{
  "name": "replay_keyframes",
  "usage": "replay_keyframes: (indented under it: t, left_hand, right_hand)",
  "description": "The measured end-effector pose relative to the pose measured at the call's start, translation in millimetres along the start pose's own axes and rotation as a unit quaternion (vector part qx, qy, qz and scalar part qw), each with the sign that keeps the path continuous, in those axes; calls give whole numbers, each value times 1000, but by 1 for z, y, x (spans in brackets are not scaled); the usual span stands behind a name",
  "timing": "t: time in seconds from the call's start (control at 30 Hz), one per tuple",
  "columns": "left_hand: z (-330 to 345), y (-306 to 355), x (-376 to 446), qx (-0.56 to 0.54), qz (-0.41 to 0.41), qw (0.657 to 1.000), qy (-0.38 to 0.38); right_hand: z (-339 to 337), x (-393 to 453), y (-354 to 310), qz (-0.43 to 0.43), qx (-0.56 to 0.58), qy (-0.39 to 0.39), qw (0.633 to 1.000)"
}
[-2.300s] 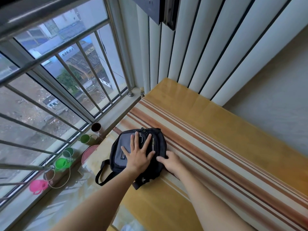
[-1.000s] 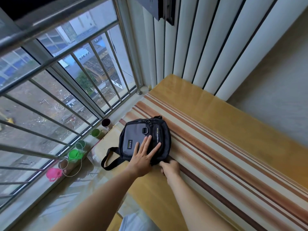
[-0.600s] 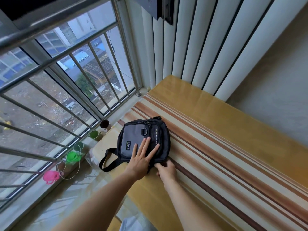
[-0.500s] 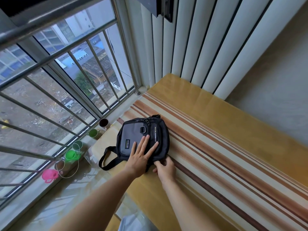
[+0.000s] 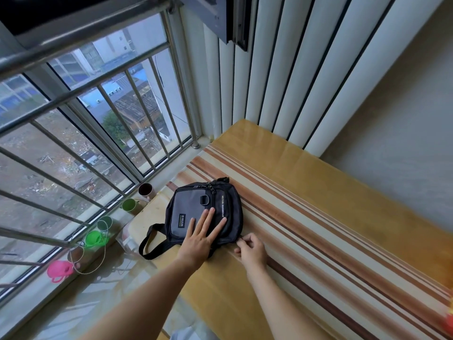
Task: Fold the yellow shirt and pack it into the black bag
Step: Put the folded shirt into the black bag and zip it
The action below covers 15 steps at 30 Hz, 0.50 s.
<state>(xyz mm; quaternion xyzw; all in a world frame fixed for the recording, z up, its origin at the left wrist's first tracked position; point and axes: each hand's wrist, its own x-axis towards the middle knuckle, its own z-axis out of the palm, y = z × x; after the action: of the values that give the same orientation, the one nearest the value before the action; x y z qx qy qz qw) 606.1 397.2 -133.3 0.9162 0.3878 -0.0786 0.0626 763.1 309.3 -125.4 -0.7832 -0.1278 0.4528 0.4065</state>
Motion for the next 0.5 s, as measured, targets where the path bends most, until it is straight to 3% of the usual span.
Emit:
replay_keyframes:
  t: [0.13, 0.23, 0.37, 0.5]
  left_hand:
    - [-5, -5, -6, 11, 39, 999, 2]
    - [-10, -16, -11, 19, 64, 997, -42]
    - [-34, -12, 0, -30, 78, 994, -71]
    - [-48, 24, 18, -5, 164, 986, -7]
  right_hand:
    - [2, 17, -22, 62, 79, 57, 993]
    - [2, 28, -36, 82, 86, 65, 991]
    - [2, 30, -39, 101, 50, 10, 994]
    - [-5, 30, -40, 149, 71, -67, 984]
